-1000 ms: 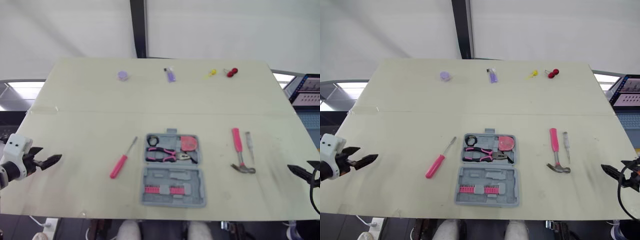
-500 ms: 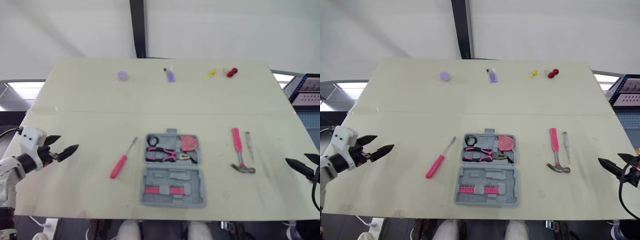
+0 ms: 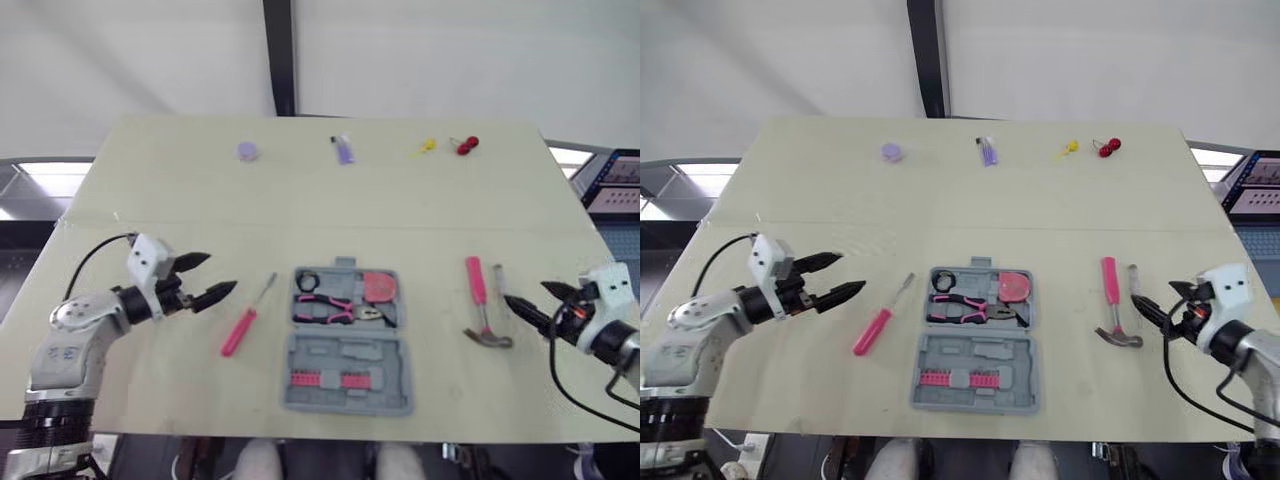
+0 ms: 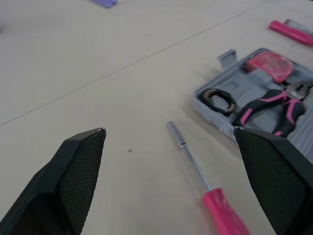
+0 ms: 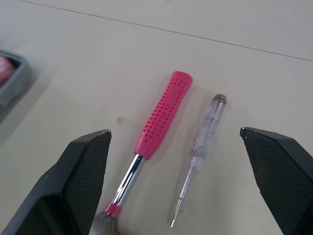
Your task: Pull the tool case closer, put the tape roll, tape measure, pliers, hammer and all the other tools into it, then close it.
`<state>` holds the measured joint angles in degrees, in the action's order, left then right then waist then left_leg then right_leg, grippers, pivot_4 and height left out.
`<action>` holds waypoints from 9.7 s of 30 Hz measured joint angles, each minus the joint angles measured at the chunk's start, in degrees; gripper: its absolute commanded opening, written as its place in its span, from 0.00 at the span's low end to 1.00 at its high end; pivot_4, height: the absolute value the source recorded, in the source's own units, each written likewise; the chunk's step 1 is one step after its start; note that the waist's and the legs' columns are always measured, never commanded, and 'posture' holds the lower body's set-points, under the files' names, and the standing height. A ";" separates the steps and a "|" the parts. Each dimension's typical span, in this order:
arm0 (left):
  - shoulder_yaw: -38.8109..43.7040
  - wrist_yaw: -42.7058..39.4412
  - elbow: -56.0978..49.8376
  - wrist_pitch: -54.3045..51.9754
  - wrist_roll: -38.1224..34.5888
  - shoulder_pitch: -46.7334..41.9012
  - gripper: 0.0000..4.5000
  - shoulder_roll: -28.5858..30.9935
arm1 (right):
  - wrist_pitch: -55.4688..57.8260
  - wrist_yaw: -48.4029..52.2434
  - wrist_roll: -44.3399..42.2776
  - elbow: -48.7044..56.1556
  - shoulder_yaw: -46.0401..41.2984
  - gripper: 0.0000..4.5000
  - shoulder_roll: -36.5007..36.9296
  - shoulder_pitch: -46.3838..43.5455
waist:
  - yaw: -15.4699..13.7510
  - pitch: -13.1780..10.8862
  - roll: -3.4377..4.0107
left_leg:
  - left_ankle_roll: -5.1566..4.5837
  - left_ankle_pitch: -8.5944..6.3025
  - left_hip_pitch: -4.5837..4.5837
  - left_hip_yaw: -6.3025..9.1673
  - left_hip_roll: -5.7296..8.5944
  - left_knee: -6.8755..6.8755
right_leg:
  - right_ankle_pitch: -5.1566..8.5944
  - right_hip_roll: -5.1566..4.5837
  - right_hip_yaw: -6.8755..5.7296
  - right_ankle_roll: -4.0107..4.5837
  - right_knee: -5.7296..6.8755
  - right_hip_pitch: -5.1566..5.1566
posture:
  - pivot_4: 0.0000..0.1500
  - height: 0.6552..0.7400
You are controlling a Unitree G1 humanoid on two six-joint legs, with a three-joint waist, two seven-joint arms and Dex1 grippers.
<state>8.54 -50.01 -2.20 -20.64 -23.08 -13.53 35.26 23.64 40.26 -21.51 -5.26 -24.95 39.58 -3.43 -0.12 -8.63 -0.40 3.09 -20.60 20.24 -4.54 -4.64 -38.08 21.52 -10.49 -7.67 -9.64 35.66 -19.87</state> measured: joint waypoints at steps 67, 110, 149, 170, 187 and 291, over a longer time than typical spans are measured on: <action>-24.64 4.12 9.73 18.78 14.20 -19.71 1.00 -27.48 | -23.38 -15.99 8.47 -29.41 5.59 0.01 -9.52 -11.69 | 0.08 0.05 0.11 | -0.01 0.00 0.00 0.11 0.02 -0.09 | 0.00 0.00 -0.13 -0.01 -0.14 0.29 | 1.00 1.00; -0.55 -3.06 -17.30 36.93 0.16 42.22 1.00 -10.50 | 31.97 7.87 12.64 33.09 64.20 0.01 -0.94 -34.37 | 0.39 -0.18 0.22 | 0.03 -0.04 0.13 0.56 0.04 -0.01 | 0.00 0.09 -0.05 0.00 -0.24 0.20 | 1.00 1.00; -1.27 3.05 -15.44 37.42 3.11 40.42 1.00 -10.66 | 28.87 8.79 18.42 27.31 67.29 0.01 -6.08 -34.04 | 0.39 -0.18 0.22 | 0.03 -0.04 0.13 0.55 0.03 0.00 | 0.00 0.08 -0.05 0.00 -0.24 0.18 | 1.00 1.00; -2.35 4.17 -15.02 37.41 3.98 39.39 1.00 -10.42 | 35.27 9.21 19.56 28.14 70.31 0.01 -6.62 -37.80 | 0.41 -0.18 0.23 | 0.03 -0.04 0.13 0.55 0.03 0.01 | 0.00 0.09 -0.05 0.00 -0.24 0.17 | 1.00 1.00; -2.84 4.89 -14.81 37.42 4.60 39.21 1.00 -10.42 | 36.83 9.20 19.55 28.61 71.97 0.01 -7.44 -39.56 | 0.43 -0.18 0.23 | 0.03 -0.04 0.13 0.55 0.03 0.02 | 0.00 0.08 -0.05 0.00 -0.24 0.16 | 1.00 1.00; -5.08 6.95 -12.58 37.40 5.44 34.48 1.00 -10.46 | -0.68 13.45 20.76 17.06 51.61 0.01 -6.32 -14.93 | 0.22 -0.15 0.13 | 0.04 -0.05 0.04 0.50 0.03 0.06 | 0.00 0.09 -0.07 0.00 -0.39 0.32 | 1.00 1.00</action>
<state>3.46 -43.06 -14.78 16.77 -17.64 20.95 24.80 22.96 53.72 -0.75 11.80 26.66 33.27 -18.36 0.10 -8.78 -0.27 3.14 -20.65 20.28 -4.03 -4.61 -38.02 21.52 -10.39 -7.74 -9.64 35.28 -19.55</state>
